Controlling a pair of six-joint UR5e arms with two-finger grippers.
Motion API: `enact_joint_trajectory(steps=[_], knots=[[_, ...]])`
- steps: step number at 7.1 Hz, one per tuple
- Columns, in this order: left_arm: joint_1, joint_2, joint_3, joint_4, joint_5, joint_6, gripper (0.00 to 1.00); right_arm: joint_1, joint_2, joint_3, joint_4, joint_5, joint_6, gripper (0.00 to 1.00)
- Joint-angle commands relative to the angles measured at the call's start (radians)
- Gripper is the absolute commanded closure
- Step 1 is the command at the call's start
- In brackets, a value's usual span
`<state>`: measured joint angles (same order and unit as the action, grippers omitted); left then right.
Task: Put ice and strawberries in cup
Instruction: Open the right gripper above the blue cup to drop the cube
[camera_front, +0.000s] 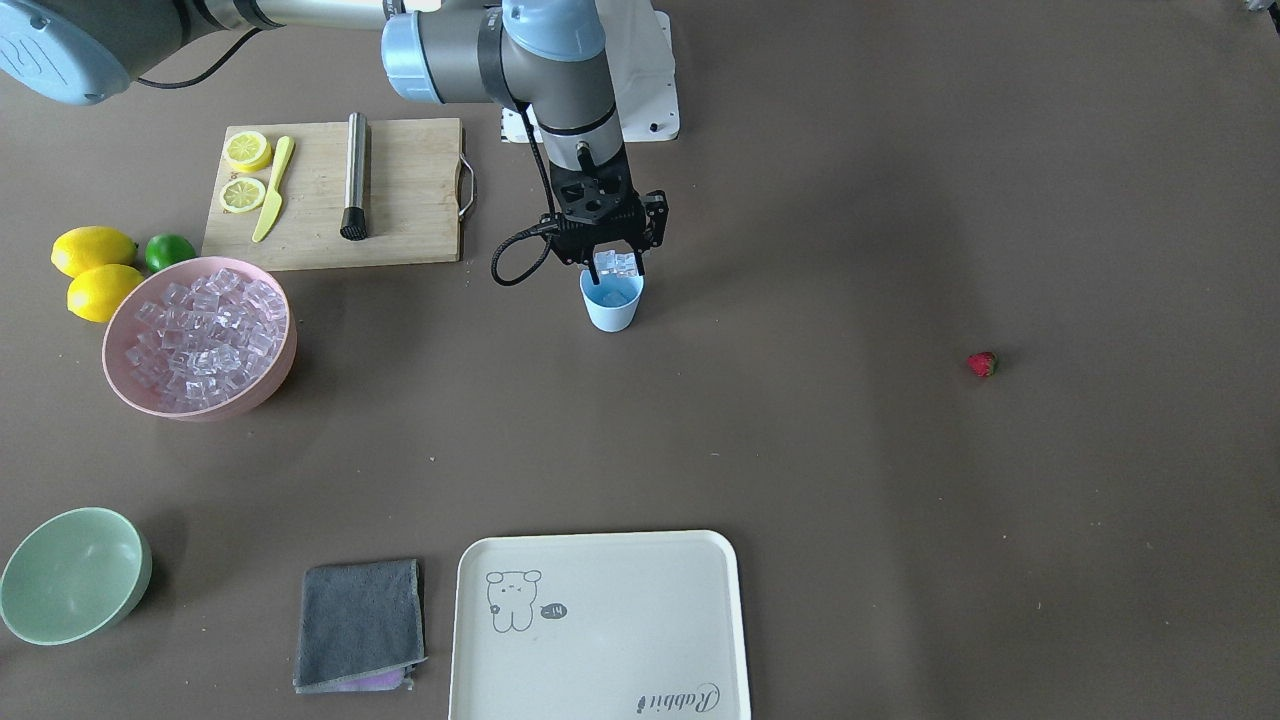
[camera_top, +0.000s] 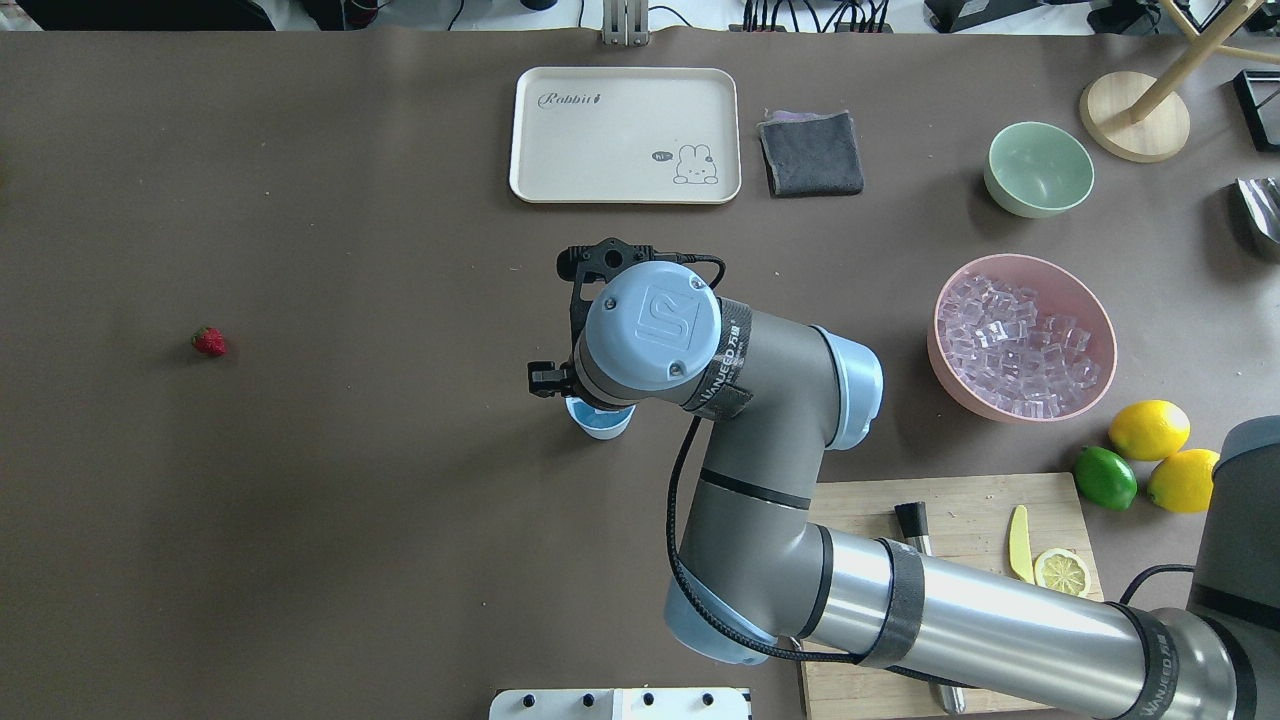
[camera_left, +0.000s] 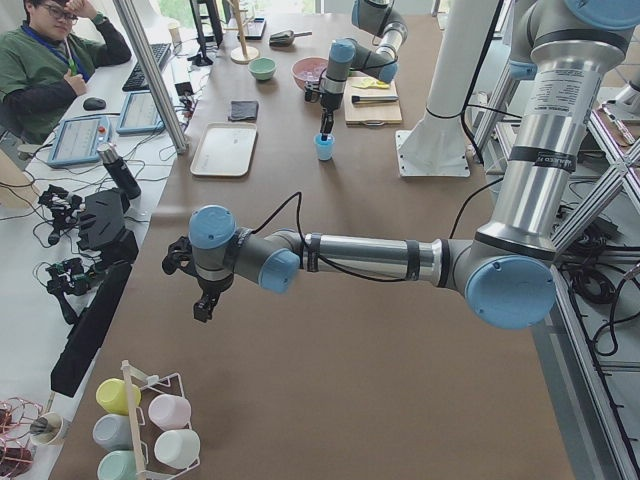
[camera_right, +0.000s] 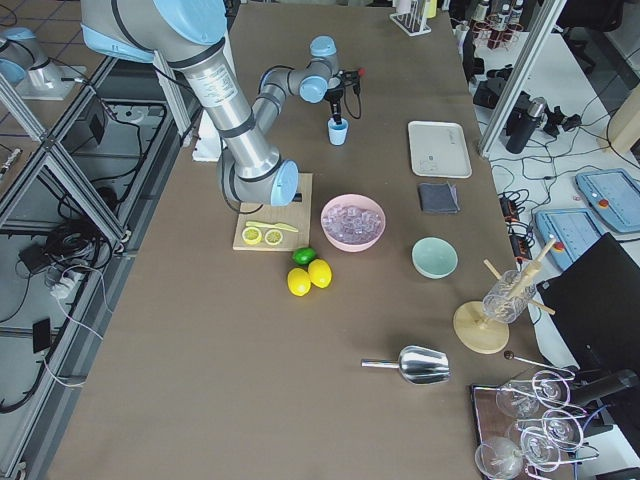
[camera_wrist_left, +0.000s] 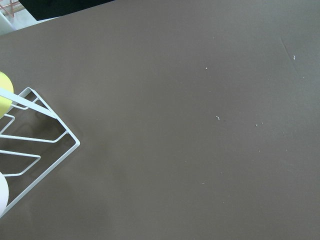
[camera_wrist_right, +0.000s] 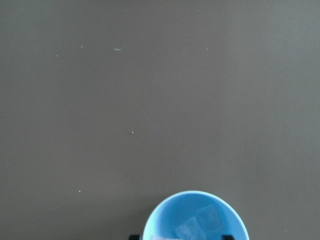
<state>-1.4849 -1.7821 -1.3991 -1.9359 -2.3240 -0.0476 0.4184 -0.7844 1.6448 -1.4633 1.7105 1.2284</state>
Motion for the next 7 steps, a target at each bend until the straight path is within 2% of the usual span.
enact_joint_trajectory(steps=[1, 3, 4, 5, 6, 7], knots=[[0.000, 0.001, 0.000, 0.000, 0.000, 0.000, 0.02, 0.011, 0.001, 0.015, -0.006, 0.009, 0.006, 0.00], [0.000, -0.003, -0.009, 0.000, -0.002, -0.024, 0.02, 0.040, -0.007, 0.059, -0.058, 0.038, 0.019, 0.00], [0.000, -0.010, -0.033, -0.008, -0.002, -0.145, 0.02, 0.089, -0.022, 0.125, -0.157, 0.090, 0.019, 0.00], [0.053, -0.004, -0.066, -0.053, 0.000, -0.267, 0.02, 0.141, -0.083, 0.201, -0.208, 0.139, 0.005, 0.00], [0.113, 0.003, -0.090, -0.110, 0.006, -0.402, 0.02, 0.199, -0.163, 0.257, -0.209, 0.190, -0.009, 0.00], [0.161, 0.032, -0.118, -0.174, 0.009, -0.504, 0.02, 0.250, -0.202, 0.265, -0.207, 0.228, -0.085, 0.00]])
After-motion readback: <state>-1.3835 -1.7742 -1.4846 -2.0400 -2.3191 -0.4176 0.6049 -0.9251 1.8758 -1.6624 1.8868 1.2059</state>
